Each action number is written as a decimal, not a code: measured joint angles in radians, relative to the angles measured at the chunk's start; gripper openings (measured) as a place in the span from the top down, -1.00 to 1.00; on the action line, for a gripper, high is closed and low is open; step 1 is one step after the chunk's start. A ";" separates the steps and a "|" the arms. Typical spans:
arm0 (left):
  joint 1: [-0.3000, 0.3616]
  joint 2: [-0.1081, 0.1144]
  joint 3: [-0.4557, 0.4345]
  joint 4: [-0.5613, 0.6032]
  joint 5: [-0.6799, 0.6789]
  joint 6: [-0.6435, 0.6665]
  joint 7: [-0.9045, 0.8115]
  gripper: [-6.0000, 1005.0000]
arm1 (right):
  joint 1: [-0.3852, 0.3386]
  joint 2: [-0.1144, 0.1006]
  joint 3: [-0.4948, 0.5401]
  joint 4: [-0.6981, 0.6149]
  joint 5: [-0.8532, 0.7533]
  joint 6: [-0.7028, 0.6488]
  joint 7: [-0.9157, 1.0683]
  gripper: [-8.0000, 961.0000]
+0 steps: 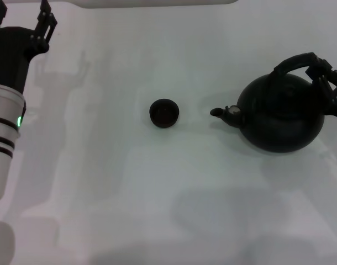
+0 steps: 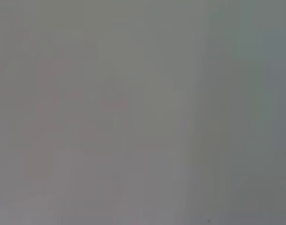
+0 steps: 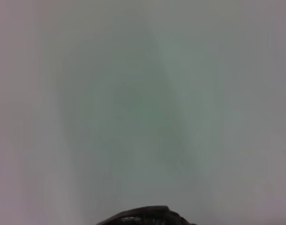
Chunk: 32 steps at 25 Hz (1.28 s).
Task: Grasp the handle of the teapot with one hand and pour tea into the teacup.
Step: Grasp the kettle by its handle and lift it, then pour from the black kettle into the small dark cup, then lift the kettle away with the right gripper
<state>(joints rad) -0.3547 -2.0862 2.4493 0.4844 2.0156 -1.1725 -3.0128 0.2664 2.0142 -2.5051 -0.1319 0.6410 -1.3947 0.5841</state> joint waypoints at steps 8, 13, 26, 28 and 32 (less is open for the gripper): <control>0.012 0.000 0.016 0.007 0.002 -0.008 0.000 -0.71 | 0.009 -0.002 0.000 0.000 -0.003 -0.054 0.000 0.55; 0.013 0.001 0.034 0.009 0.002 -0.009 0.000 -0.71 | 0.028 -0.002 0.000 0.000 -0.003 -0.062 0.000 0.56; 0.024 0.003 0.031 0.000 0.002 -0.009 0.000 -0.71 | 0.135 -0.001 0.004 -0.053 -0.006 -0.007 -0.208 0.58; 0.027 0.003 0.029 -0.002 0.002 -0.010 0.000 -0.71 | 0.143 -0.001 0.005 -0.069 -0.006 0.019 -0.256 0.58; 0.029 0.003 0.030 -0.007 0.002 -0.010 0.000 -0.71 | 0.148 0.000 0.007 -0.104 -0.006 0.059 -0.350 0.59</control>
<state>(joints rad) -0.3257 -2.0831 2.4794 0.4774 2.0171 -1.1826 -3.0128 0.4142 2.0142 -2.4986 -0.2357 0.6349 -1.3356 0.2339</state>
